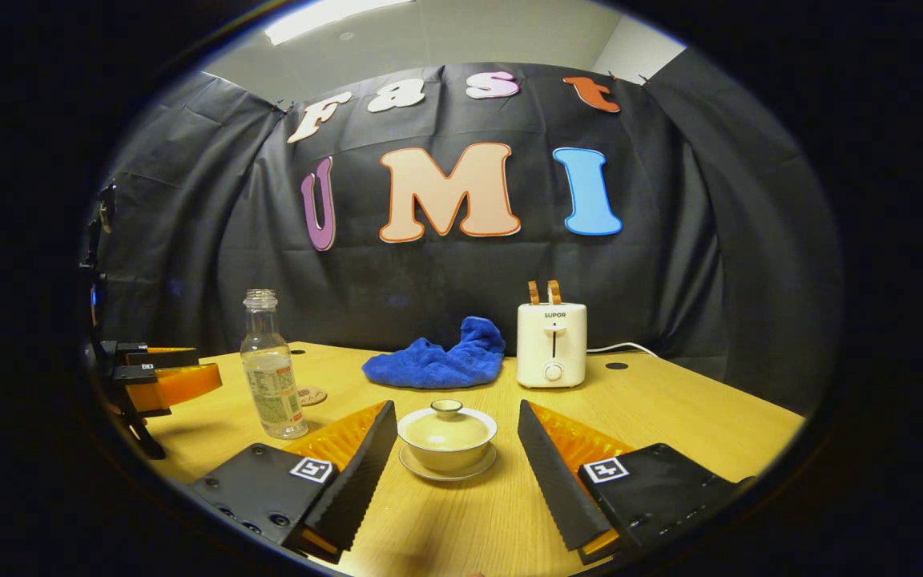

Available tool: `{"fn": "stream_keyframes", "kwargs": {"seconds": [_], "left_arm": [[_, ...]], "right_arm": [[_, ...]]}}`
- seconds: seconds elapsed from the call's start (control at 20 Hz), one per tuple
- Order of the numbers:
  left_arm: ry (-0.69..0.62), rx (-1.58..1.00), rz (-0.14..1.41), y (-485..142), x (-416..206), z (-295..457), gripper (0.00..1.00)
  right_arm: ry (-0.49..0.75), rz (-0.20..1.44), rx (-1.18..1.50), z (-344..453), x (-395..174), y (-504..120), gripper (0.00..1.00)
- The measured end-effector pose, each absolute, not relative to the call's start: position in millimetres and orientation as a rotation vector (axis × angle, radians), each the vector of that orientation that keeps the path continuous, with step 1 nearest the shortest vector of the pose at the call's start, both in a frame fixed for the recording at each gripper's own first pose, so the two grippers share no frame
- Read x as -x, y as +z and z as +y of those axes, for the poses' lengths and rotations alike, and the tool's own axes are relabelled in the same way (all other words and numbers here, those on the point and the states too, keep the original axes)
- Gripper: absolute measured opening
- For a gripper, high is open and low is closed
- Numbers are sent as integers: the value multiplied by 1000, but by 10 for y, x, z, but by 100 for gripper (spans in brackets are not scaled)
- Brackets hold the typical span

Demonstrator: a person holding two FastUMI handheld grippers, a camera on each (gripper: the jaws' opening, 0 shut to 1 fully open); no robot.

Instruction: Open the teacup lid with one hand, grasp the water bottle and pour water into the teacup with the other hand; after pouring, place the water bottle on the coaster and then close the teacup lid.

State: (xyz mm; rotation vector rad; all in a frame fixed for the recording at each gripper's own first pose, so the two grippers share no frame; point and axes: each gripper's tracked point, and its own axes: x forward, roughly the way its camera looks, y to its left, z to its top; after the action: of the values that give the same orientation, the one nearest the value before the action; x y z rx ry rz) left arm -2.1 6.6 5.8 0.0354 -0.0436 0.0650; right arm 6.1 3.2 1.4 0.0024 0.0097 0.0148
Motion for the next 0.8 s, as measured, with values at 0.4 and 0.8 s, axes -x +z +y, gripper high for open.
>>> {"fn": "stream_keyframes", "kwargs": {"seconds": [0.4, 0.8], "left_arm": [[73, -34, -43, 54, 5, 67, 95], [75, -33, -43, 40, -4, 64, 95]], "right_arm": [[50, 34, -2, 114, -497, -42, 94], [50, 177, 41, 189, -946, -285, 96]]}}
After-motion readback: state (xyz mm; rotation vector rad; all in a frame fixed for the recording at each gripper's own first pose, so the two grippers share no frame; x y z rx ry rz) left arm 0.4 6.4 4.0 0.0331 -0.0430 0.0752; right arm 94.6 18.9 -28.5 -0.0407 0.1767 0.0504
